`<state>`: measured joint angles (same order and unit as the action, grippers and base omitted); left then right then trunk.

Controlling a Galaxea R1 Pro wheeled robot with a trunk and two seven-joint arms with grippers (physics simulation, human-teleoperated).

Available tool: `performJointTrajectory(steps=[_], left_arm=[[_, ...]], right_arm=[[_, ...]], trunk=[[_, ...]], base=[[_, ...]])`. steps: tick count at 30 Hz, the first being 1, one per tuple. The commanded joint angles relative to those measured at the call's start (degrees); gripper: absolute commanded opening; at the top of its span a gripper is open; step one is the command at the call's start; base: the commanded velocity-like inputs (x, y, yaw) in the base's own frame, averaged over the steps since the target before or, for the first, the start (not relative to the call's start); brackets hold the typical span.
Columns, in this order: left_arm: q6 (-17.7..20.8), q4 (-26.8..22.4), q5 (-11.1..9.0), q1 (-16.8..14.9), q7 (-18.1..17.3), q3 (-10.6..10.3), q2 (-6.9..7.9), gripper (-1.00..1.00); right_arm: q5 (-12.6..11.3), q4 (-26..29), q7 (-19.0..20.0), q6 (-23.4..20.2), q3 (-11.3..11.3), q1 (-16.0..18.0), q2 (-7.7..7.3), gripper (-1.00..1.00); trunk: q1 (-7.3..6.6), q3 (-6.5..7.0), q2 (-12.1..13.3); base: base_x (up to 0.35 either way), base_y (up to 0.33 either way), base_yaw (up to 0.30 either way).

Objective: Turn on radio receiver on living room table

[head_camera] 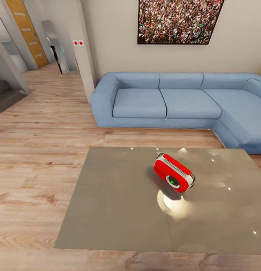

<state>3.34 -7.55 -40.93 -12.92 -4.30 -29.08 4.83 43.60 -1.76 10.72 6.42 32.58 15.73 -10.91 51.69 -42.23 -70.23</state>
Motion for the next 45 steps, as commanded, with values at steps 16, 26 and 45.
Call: performJointTrajectory(steps=[16, 26, 45], left_arm=[[0.0, 0.0, 0.0, 0.0, 0.1, 0.0, 0.00, -1.00], [0.0, 0.0, -0.1, 0.0, 0.1, 0.0, 0.00, -1.00], [-0.1, 0.1, -0.2, 0.0, 0.0, 0.2, 0.08, -1.00]], right_arm=[[0.1, 0.0, -1.7, 0.0, 0.0, 0.0, 0.19, 1.00], [0.1, 0.0, -1.7, 0.1, 0.0, 0.0, 0.19, 1.00], [0.1, 0.0, -1.7, 0.4, 0.0, 0.0, 0.19, 1.00]], trunk=[[1.33, 0.36, -2.4], [1.98, 0.72, -3.6], [1.98, 2.43, -3.6]], base=[[0.000, 0.000, 0.000], [0.000, 0.000, -0.025], [0.000, 0.000, -0.067]])
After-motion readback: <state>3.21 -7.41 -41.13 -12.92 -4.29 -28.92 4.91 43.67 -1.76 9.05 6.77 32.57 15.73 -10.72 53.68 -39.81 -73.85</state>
